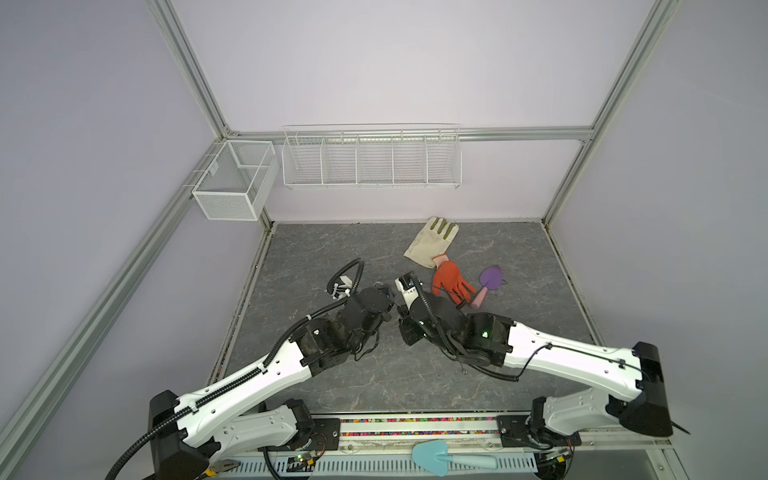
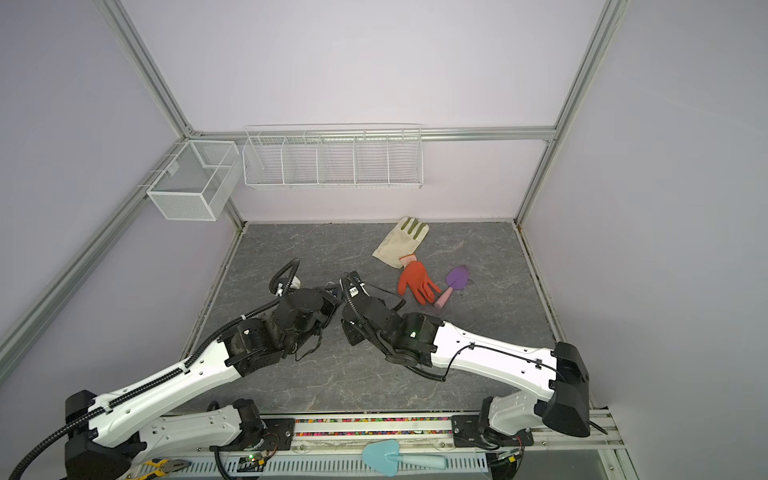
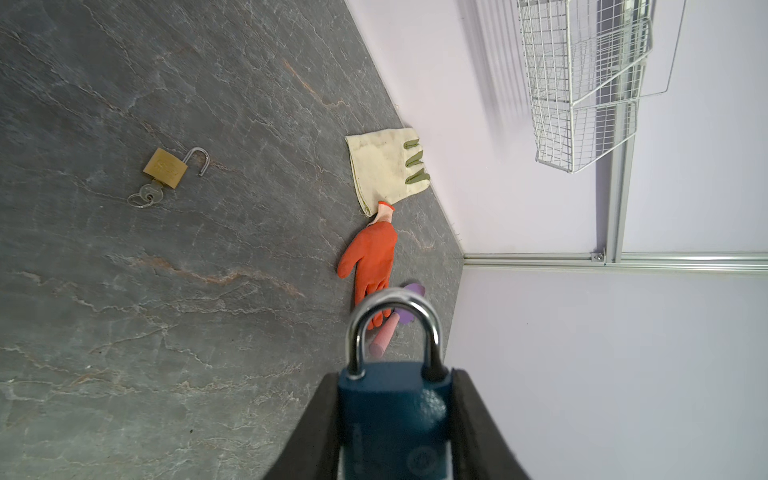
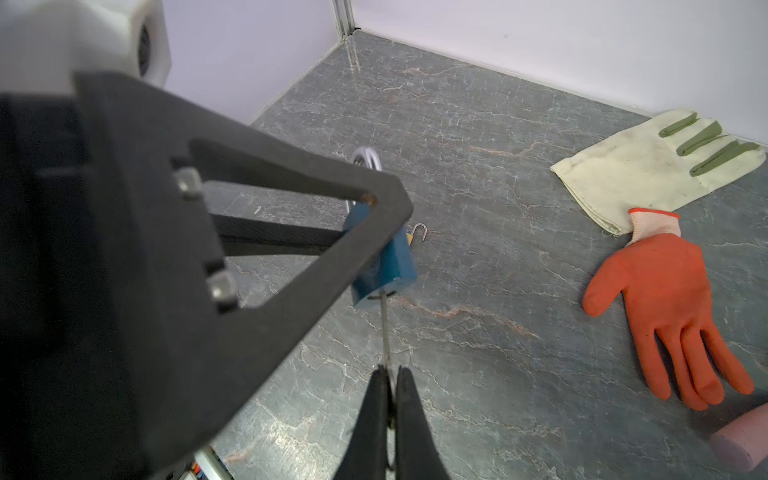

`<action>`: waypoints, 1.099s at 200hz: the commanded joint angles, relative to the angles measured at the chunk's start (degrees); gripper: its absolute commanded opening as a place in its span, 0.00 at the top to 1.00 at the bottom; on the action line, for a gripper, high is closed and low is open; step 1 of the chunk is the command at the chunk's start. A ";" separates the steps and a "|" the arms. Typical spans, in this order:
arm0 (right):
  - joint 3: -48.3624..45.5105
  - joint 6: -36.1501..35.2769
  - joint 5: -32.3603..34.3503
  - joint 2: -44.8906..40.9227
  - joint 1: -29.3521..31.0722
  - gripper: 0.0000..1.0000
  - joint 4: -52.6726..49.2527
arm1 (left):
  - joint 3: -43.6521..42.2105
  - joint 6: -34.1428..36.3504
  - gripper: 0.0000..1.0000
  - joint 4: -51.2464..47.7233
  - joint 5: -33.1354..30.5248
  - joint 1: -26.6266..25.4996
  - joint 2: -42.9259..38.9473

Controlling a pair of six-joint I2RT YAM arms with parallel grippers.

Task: Unlock with the key

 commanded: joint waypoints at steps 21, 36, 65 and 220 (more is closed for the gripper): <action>0.46 0.70 2.81 -1.36 0.88 0.93 7.41 | 0.43 0.80 1.00 -1.82 7.55 1.09 -0.13; -0.14 2.03 2.50 -1.42 0.91 0.94 7.23 | 0.86 0.91 1.00 -1.94 7.00 1.39 0.08; -1.28 5.27 -0.72 -1.62 0.90 0.94 8.15 | 2.13 0.94 1.00 -3.67 4.90 1.66 0.58; 0.56 8.62 -5.14 -1.84 -1.00 0.94 7.41 | 0.91 -0.34 1.00 -3.37 3.98 1.66 1.51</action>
